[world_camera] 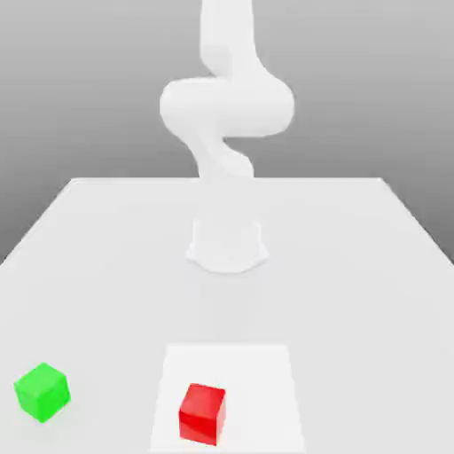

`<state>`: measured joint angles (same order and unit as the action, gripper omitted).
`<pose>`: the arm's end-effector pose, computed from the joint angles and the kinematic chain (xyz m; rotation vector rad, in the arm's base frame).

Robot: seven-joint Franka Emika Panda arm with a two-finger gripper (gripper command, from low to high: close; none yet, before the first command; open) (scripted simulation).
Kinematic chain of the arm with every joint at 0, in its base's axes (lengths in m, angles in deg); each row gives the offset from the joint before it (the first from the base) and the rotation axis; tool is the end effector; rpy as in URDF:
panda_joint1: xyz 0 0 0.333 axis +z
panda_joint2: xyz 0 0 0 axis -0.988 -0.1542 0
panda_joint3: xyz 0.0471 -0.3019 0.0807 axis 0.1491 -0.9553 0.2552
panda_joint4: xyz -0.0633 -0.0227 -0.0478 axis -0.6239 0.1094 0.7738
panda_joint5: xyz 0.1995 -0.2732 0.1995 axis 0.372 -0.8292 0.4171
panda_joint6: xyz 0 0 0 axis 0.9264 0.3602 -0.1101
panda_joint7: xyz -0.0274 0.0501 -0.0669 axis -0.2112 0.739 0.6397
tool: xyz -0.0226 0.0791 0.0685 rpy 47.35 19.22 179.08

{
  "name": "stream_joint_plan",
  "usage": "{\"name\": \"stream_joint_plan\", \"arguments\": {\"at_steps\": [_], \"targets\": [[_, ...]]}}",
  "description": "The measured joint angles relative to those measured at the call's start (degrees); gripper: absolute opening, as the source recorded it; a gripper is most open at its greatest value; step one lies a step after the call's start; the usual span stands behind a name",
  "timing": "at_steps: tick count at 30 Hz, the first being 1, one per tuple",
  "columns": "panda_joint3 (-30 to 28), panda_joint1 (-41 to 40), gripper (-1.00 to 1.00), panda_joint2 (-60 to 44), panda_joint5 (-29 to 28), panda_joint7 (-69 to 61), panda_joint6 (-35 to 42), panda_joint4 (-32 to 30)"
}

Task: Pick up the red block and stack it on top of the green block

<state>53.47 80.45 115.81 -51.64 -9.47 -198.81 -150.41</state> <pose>0.3808 -0.0018 0.6712 -2.4799 1.0833 -0.9470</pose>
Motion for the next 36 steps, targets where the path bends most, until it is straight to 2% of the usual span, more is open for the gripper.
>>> {"name": "stream_joint_plan", "arguments": {"at_steps": [23, 28, 29, 36], "targets": [[0.58, -4.07, 0.00, -48.11, -0.45, 8.84, -19.80, -11.07], [0.28, -3.89, 0.00, -58.48, -0.30, 9.20, -27.47, -10.47], [0.18, -3.79, -1.00, -60.45, -0.26, 9.15, -29.11, -10.18], [0.20, -3.81, -1.00, -60.90, -0.39, 9.28, -29.51, -10.12]]}}
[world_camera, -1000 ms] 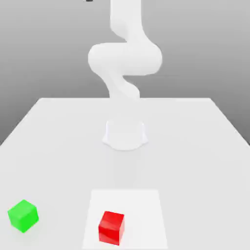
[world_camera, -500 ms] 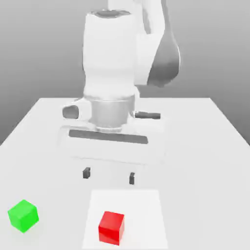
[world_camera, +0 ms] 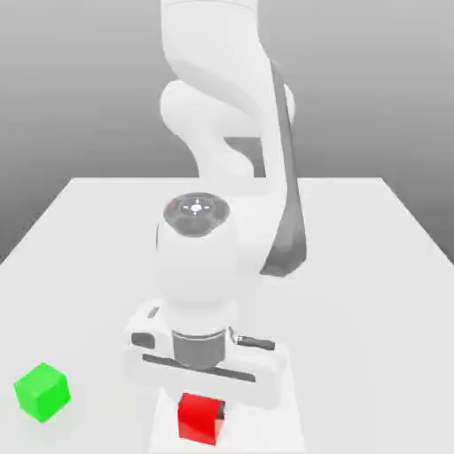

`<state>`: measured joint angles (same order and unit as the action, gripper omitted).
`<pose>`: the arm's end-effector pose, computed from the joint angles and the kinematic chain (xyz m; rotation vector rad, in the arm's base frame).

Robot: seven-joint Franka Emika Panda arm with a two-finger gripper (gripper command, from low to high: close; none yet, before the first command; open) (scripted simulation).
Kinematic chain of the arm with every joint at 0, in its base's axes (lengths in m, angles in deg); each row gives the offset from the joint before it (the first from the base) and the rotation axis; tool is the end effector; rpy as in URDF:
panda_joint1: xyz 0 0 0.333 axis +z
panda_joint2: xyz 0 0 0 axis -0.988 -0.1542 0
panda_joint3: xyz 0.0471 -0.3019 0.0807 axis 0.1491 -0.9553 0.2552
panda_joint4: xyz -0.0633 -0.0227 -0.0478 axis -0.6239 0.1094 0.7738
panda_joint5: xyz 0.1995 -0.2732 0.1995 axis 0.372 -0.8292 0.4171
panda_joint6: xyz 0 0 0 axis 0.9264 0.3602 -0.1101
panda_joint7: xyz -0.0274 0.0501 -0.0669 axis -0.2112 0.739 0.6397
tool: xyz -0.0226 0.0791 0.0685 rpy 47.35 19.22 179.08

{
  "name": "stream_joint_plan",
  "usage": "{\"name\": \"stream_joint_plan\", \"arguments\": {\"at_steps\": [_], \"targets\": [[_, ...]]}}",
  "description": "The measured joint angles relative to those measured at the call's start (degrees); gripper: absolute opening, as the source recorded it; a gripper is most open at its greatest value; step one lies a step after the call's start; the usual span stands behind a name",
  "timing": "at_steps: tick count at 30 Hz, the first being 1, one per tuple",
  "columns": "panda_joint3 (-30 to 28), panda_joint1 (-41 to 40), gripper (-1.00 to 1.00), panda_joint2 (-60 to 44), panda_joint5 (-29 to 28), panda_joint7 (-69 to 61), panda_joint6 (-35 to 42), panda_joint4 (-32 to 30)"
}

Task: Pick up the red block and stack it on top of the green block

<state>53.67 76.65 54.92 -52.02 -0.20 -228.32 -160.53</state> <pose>0.4627 -0.0312 0.1495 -2.7255 1.5614 -0.0009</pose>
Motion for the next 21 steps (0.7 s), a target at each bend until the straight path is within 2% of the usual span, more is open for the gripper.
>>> {"name": "stream_joint_plan", "arguments": {"at_steps": [5, 13, 17, 18, 21], "targets": [[0.21, -0.45, -1.00, 8.74, 0.19, -0.08, 7.44, -1.30], [-11.48, -11.77, -1.00, 11.74, 3.61, 3.25, 14.38, 2.39], [-12.27, -15.27, -1.00, 5.51, 7.52, 1.67, 9.74, 3.78], [-11.70, -15.84, 1.00, 3.56, 8.46, 1.04, 7.99, 3.92], [-11.70, -15.84, 1.00, 3.56, 8.46, 1.04, 7.99, 3.92]]}}
